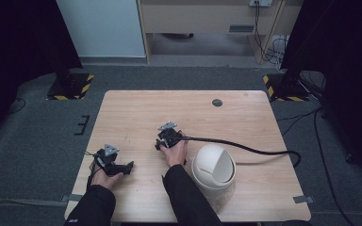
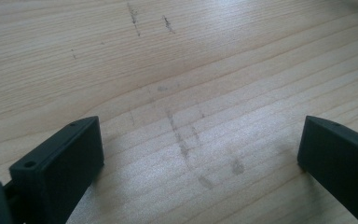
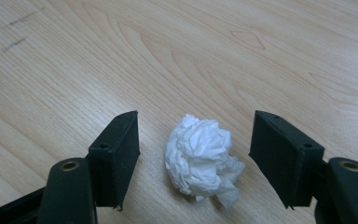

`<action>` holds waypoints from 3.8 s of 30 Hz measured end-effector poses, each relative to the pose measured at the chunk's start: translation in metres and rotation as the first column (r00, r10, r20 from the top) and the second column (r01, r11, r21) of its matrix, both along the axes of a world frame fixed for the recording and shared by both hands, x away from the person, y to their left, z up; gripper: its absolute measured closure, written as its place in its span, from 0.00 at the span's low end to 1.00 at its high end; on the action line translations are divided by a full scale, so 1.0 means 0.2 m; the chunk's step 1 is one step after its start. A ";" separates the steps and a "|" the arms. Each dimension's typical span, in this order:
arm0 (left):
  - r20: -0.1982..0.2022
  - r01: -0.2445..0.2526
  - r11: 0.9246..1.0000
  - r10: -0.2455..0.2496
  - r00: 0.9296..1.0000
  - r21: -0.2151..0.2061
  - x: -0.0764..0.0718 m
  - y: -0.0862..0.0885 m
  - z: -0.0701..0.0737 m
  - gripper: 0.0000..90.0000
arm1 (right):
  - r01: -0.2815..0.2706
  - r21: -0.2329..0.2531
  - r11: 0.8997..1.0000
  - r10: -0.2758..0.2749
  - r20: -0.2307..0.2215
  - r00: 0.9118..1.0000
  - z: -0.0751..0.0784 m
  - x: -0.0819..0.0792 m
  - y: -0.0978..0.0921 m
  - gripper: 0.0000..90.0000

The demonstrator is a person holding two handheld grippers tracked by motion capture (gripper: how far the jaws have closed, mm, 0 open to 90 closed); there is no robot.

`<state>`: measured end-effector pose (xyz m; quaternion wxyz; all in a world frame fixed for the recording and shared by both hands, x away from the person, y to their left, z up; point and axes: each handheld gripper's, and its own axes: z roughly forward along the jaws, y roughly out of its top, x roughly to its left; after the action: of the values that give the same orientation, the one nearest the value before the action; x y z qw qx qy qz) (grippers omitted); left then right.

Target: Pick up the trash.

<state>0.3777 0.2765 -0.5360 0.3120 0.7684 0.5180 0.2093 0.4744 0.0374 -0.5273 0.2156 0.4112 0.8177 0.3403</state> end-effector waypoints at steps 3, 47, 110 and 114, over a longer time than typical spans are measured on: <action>0.000 0.000 1.000 0.000 1.000 0.000 0.00 0.00 0.00 0.00 | 0.010 -0.009 1.000 -0.010 -0.013 1.000 -0.01 0.00 0.00 0.39; 0.001 -0.001 1.000 0.001 1.000 0.001 0.00 0.00 0.00 0.00 | 0.053 0.147 0.988 -0.043 -0.071 0.997 0.25 0.02 -0.04 0.76; 0.001 -0.004 1.000 0.004 1.000 0.002 0.00 0.00 0.00 0.00 | -0.155 0.501 0.851 -0.006 0.305 0.952 0.93 -0.32 -1.36 0.75; 0.001 -0.004 1.000 0.004 1.000 0.002 0.00 -0.01 0.00 0.00 | -0.200 0.518 0.832 0.024 0.326 0.945 0.89 -0.40 -1.42 0.75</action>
<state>0.3777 0.2755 -0.5361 0.3109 0.7676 0.5193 0.2108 0.3943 -0.2456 -0.3499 0.1934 0.3484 0.6666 0.6300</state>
